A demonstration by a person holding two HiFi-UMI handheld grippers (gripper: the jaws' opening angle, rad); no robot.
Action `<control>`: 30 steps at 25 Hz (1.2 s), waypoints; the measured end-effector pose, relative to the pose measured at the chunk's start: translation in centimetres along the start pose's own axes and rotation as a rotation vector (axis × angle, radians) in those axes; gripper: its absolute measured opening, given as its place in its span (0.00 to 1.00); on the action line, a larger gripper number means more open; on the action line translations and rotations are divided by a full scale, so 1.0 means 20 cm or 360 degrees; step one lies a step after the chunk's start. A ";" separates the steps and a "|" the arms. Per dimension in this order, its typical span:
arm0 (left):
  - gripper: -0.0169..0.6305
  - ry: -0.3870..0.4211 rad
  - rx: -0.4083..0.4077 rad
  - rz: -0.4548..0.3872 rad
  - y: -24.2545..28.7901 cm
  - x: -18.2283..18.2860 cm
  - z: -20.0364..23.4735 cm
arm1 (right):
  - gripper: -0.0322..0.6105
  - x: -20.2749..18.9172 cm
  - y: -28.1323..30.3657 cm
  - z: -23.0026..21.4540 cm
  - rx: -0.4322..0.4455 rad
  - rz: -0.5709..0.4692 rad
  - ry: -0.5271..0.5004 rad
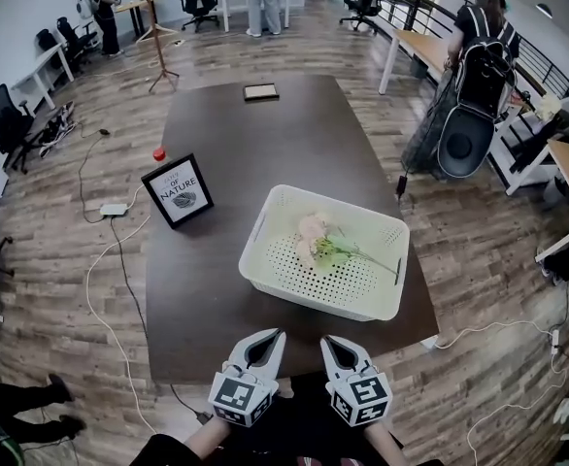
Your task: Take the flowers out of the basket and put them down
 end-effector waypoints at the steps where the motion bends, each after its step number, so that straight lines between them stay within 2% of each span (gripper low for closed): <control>1: 0.04 0.0003 0.0013 -0.0003 0.02 0.01 0.00 | 0.06 0.02 0.01 -0.03 0.0007 0.0004 0.0014; 6: 0.04 -0.0001 0.0034 0.0016 0.15 0.04 0.00 | 0.06 0.15 0.04 -0.16 0.0072 -0.0021 0.0036; 9: 0.04 0.0007 0.0043 0.0018 0.23 0.06 -0.02 | 0.06 0.21 0.05 -0.19 0.0144 -0.0036 -0.0016; 14: 0.04 0.0035 0.0165 -0.0033 0.31 0.10 -0.01 | 0.06 0.30 0.06 -0.26 0.0194 -0.0094 -0.0053; 19: 0.04 0.0007 0.0204 -0.0080 0.38 0.15 -0.01 | 0.06 0.37 0.06 -0.31 0.0248 -0.0093 -0.0044; 24: 0.04 0.0041 0.0241 -0.0095 0.41 0.18 -0.02 | 0.06 0.47 0.09 -0.35 0.0237 -0.0134 -0.0062; 30: 0.04 -0.0058 0.0289 -0.0052 0.35 0.14 0.07 | 0.06 0.60 0.17 -0.39 0.0184 -0.0141 -0.0084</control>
Point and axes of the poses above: the fingertips, and each gripper's own axes: y forward along the fingers, z to its left, x out of its top, the point moved 2 cm from there along -y, backward along the fingers, and after that the axes turned 13 degrees about -x, right-handed, at the moved point
